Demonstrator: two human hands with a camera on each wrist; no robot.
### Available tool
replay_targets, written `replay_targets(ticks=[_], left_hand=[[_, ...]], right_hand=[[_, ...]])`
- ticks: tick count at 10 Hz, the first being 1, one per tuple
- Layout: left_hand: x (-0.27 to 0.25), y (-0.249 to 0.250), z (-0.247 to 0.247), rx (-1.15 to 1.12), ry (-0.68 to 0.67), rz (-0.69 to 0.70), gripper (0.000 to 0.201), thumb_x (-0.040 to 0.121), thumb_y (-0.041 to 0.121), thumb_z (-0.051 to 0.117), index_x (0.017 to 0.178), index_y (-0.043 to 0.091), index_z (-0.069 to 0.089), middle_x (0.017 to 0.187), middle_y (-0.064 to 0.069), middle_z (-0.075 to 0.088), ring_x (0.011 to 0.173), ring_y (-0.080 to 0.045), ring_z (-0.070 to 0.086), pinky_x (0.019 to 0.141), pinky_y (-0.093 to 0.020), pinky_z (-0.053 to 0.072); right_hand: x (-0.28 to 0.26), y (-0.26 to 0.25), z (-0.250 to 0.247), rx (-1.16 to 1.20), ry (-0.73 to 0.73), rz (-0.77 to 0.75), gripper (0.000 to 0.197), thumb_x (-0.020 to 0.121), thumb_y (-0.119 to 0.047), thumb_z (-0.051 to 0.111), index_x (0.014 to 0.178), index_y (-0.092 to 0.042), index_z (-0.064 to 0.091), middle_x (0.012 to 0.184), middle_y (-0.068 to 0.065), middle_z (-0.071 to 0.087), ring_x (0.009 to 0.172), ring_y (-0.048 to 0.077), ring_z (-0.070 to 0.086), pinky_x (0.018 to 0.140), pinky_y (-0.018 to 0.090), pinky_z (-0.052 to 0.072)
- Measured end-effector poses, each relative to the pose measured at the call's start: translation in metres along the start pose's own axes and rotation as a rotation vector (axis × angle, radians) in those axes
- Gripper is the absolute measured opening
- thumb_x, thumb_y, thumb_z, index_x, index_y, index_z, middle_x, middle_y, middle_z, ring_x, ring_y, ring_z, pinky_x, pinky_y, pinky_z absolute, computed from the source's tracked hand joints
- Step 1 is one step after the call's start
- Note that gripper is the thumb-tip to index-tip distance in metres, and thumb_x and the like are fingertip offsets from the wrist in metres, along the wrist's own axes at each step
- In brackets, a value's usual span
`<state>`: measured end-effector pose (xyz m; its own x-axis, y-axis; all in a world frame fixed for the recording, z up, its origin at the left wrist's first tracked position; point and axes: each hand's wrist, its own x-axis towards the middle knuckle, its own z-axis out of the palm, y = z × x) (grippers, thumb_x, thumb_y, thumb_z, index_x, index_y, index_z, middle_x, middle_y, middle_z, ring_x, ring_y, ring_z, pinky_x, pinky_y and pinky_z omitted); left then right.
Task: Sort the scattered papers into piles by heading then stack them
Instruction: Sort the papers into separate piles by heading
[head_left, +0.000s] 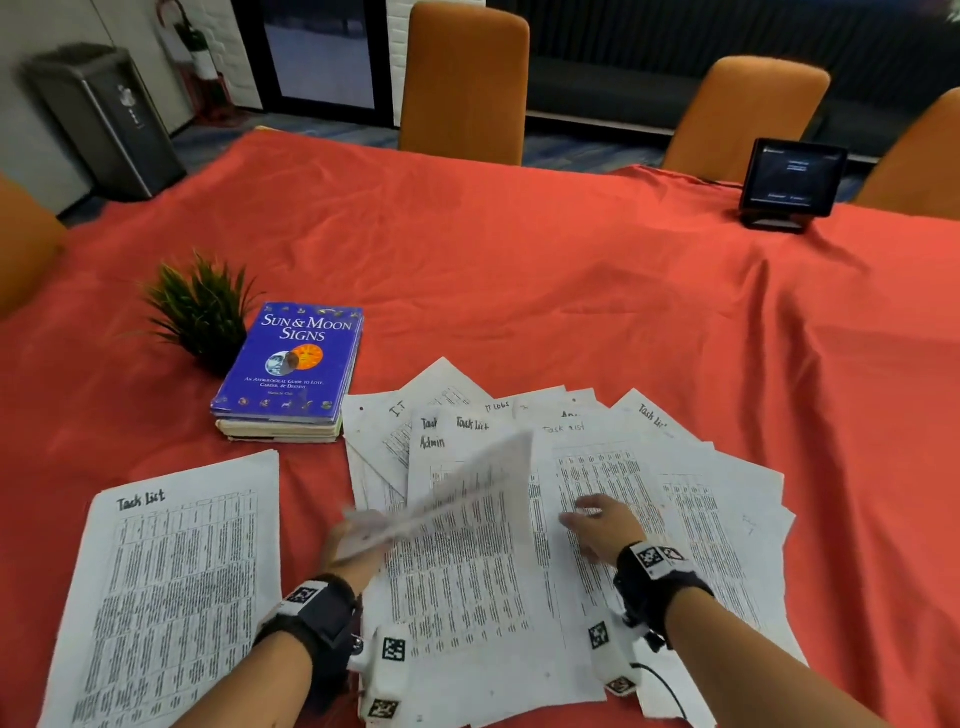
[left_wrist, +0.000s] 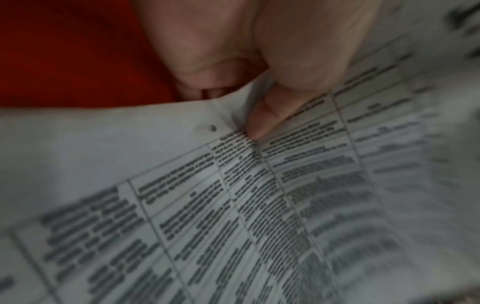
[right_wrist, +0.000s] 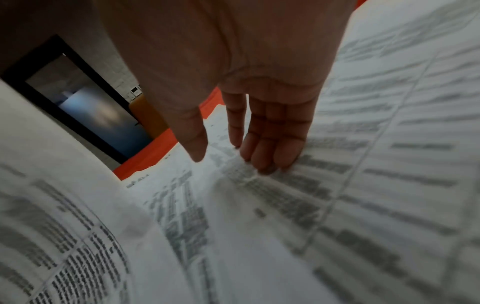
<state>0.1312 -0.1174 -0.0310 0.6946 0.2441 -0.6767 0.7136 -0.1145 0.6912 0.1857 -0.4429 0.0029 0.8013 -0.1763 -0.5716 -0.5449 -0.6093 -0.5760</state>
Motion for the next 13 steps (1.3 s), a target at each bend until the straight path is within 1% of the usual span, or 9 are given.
replay_targets(ticks=[1,2,3,4,5,7,9,11,13], left_hand=[[0.048,-0.048,-0.013,-0.443,-0.658,0.398,0.07,0.096,0.04,0.051,0.118,-0.026,0.045,0.127,-0.057,0.026,0.087,-0.06,0.042,0.081,-0.03,0.046],[0.065,-0.042,-0.006,-0.959,-0.955,0.777,0.072,0.094,0.052,0.045,0.131,-0.01,0.048,0.1,-0.04,0.051,0.061,-0.034,0.023,0.053,-0.036,0.012],[-0.005,0.006,0.011,-0.483,-0.604,0.753,0.068,0.054,0.06,0.077,0.091,0.002,0.075,0.055,-0.02,0.036,0.047,-0.026,0.026,0.044,-0.032,0.018],[-0.015,0.02,0.01,-0.249,-0.188,0.242,0.017,0.041,0.019,0.077,0.042,0.012,0.061,0.052,-0.005,0.058,0.051,-0.017,0.056,0.051,-0.021,0.044],[-0.02,0.014,0.015,-0.065,0.035,0.105,0.006,0.083,0.01,0.063,0.081,0.009,0.069,0.089,-0.012,0.071,0.088,-0.03,0.066,0.074,-0.034,0.051],[-0.026,0.025,0.022,-0.351,0.06,0.181,0.027,0.067,0.019,0.07,0.093,0.011,0.071,0.094,0.0,0.074,0.095,-0.022,0.066,0.081,-0.032,0.049],[-0.029,0.036,0.023,-0.305,0.18,0.322,0.027,0.078,0.007,0.065,0.1,0.023,0.06,0.102,0.0,0.071,0.097,-0.022,0.065,0.096,-0.042,0.05],[-0.075,0.091,0.024,-0.446,0.178,0.662,0.05,0.092,-0.006,0.049,0.125,0.03,0.037,0.114,0.013,0.059,0.097,0.014,0.06,0.079,-0.002,0.046],[-0.105,0.115,0.017,-0.5,0.223,0.927,0.047,0.093,0.029,0.046,0.138,0.029,0.033,0.148,0.011,0.04,0.135,0.001,0.036,0.11,-0.014,0.029]], right_hand=[[-0.002,-0.019,0.015,0.013,-0.013,0.041,0.042,0.077,-0.033,0.075,0.111,-0.021,0.055,0.092,0.004,0.066,0.072,0.021,0.066,0.061,0.031,0.056],[-0.005,-0.028,0.025,-0.077,-0.038,0.066,0.016,0.078,-0.02,0.073,0.084,-0.016,0.059,0.082,0.002,0.064,0.07,0.018,0.061,0.059,0.023,0.047],[-0.003,-0.027,0.032,-0.014,0.024,-0.01,0.015,0.083,-0.007,0.059,0.07,-0.016,0.061,0.073,0.003,0.063,0.065,0.018,0.056,0.059,0.023,0.046],[-0.006,-0.022,0.028,0.194,0.041,-0.089,0.023,0.086,0.002,0.049,0.073,-0.015,0.058,0.07,0.004,0.06,0.062,0.018,0.052,0.062,0.028,0.044],[-0.023,-0.023,0.023,0.323,0.014,-0.148,0.025,0.085,0.005,0.05,0.089,-0.015,0.064,0.087,0.008,0.071,0.081,0.025,0.065,0.074,0.036,0.052],[-0.052,-0.035,0.029,0.458,-0.133,-0.146,0.025,0.085,-0.009,0.048,0.08,-0.006,0.072,0.084,0.014,0.074,0.081,0.032,0.067,0.089,0.058,0.051],[-0.085,-0.06,0.034,0.567,-0.119,-0.376,0.038,0.098,-0.051,0.032,0.111,-0.029,0.06,0.104,-0.009,0.069,0.097,0.007,0.065,0.088,0.03,0.052],[-0.089,-0.09,0.02,0.557,0.257,-0.63,0.019,0.092,0.003,0.047,0.097,-0.011,0.059,0.089,0.016,0.064,0.078,0.017,0.059,0.07,0.039,0.053],[-0.11,-0.114,0.004,0.801,0.303,-0.866,0.026,0.095,-0.002,0.045,0.102,-0.025,0.054,0.097,0.0,0.057,0.09,0.011,0.055,0.079,0.026,0.049]])
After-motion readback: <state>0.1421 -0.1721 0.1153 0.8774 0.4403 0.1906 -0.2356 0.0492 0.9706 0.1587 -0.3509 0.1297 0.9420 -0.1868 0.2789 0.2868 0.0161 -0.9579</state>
